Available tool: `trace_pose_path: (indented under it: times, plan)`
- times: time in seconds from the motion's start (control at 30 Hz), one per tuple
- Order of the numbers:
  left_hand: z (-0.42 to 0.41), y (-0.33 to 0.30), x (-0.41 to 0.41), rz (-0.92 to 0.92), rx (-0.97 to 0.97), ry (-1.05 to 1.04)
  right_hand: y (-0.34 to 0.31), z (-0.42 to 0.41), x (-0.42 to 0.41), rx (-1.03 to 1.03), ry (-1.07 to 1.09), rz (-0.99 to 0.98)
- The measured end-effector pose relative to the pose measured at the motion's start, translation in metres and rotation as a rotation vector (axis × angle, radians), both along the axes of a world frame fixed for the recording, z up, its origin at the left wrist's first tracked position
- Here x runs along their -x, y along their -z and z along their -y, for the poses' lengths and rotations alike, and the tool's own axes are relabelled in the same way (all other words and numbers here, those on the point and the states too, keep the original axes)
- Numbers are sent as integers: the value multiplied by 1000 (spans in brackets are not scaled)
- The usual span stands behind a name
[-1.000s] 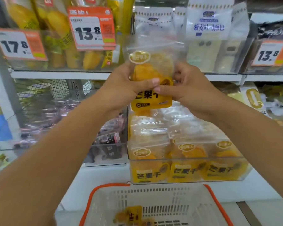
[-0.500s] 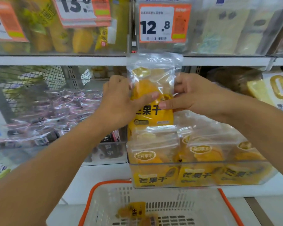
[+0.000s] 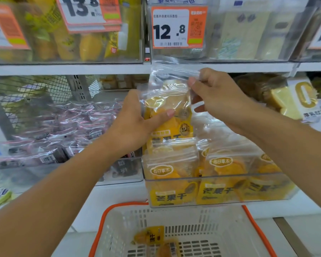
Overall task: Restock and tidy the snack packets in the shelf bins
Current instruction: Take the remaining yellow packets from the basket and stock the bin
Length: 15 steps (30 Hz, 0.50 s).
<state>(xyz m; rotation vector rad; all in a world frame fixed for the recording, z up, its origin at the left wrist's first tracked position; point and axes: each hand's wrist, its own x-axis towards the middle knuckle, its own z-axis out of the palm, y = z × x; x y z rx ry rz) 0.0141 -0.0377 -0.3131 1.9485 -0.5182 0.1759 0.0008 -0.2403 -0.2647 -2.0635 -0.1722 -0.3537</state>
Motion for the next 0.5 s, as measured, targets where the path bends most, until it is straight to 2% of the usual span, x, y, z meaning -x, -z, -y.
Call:
trace_pose_path:
  times: [0.13, 0.27, 0.37, 0.5]
  plan:
    - [4, -3, 8, 4, 75, 50, 0, 3, 2, 71, -8, 80]
    - [4, -3, 6, -15, 97, 87, -6, 10, 5, -14, -29, 254]
    - [3, -1, 3, -32, 87, 87, -13, 16, 4, 129, -44, 259]
    - [2, -1, 2, -62, 52, 70, -9, 11, 3, 337, -145, 156]
